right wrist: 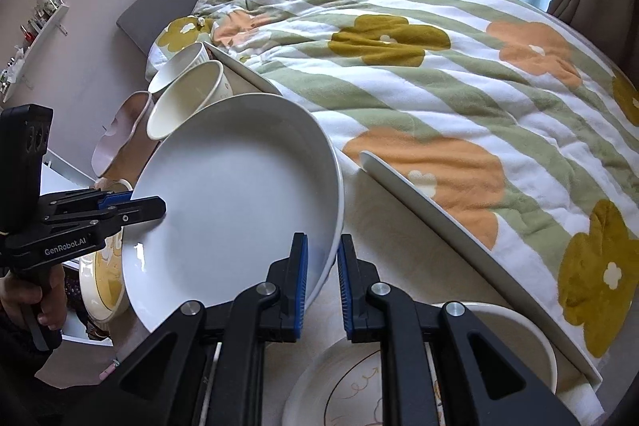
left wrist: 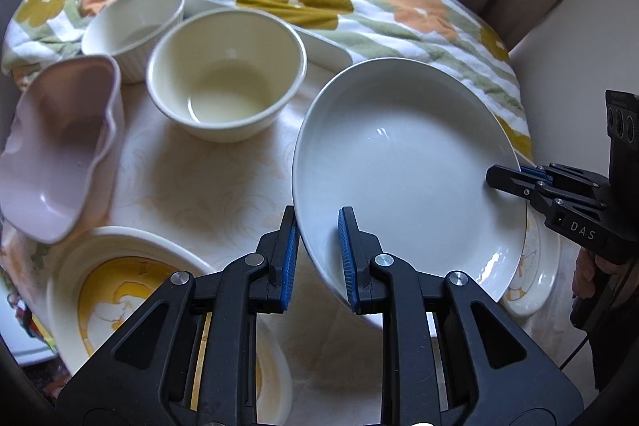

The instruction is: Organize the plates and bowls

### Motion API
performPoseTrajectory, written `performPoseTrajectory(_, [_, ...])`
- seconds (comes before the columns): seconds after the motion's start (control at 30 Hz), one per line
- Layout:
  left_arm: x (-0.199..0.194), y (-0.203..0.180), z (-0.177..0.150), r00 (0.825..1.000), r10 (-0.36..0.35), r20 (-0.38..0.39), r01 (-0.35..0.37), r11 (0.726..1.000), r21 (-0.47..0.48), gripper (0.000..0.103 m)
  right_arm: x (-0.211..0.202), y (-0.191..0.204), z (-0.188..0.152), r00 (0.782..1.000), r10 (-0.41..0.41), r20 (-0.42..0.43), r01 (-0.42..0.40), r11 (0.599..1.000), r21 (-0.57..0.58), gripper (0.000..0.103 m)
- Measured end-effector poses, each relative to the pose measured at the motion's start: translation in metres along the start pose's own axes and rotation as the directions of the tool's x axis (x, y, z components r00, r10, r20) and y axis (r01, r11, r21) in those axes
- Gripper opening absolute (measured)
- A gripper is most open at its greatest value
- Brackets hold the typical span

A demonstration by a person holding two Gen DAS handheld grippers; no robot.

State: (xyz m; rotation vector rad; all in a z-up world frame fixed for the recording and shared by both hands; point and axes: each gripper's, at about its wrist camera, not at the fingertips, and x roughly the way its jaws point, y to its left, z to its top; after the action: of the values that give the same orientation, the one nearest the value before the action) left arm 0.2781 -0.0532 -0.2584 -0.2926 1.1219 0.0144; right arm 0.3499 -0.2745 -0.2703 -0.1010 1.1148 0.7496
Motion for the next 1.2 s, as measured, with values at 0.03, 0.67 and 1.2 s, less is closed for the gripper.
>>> performPoseTrajectory(0.03, [-0.008, 0.002, 0.000, 1.000, -0.006, 0.012, 0.006, 1.000, 0.009, 0.017, -0.006, 0.006, 0.000, 1.000, -0.005, 0.013, 0.005, 1.000, 0.001, 0.014])
performPoseTrajectory(0.67, [-0.095, 0.129, -0.055, 0.992, -0.120, -0.041, 0.127, 0.966, 0.227, 0.017, -0.023, 0.178, -0.069, 0.988, -0.118, 0.104, 0.092, 0.970, 0.226, 0.014])
performPoseTrajectory(1.2, [-0.048, 0.182, -0.066, 0.976, -0.137, -0.169, 0.183, 0.936, 0.300, 0.017, 0.036, 0.228, -0.112, 0.979, -0.205, 0.019, 0.180, 0.899, 0.399, 0.014])
